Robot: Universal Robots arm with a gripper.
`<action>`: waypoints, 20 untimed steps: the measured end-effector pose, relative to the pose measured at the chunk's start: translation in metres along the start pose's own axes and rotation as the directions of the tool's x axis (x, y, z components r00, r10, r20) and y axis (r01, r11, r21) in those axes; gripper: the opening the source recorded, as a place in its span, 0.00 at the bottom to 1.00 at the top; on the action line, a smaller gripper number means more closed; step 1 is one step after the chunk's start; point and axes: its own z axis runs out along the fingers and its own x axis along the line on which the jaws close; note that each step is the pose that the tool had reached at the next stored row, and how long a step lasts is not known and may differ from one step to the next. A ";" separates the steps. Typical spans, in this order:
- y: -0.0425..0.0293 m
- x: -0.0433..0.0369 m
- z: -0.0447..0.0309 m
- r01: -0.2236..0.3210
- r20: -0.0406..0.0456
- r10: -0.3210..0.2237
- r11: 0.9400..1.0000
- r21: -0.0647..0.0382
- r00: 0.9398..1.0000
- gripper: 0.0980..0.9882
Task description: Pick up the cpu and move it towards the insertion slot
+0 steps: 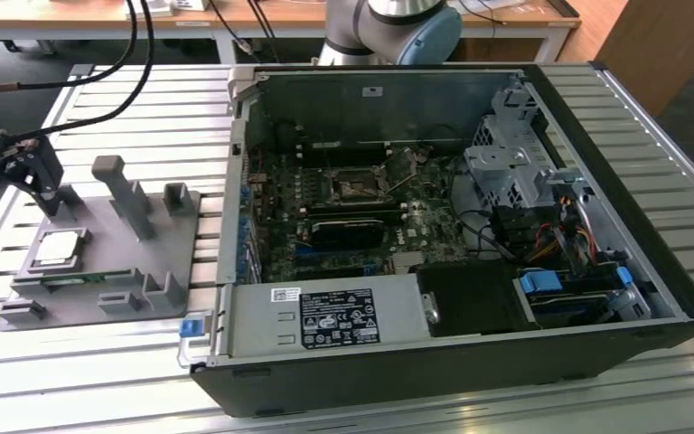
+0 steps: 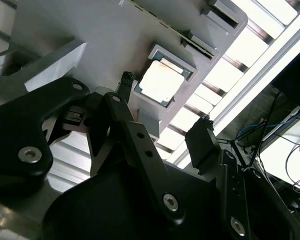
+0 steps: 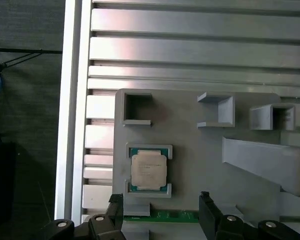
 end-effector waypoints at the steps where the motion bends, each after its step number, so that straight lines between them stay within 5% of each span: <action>1: -0.0001 0.0005 0.0016 0.000 0.000 0.000 1.000 0.000 1.000 0.68; 20: -0.0011 0.0090 0.0331 0.000 0.000 0.000 1.000 0.000 1.000 0.68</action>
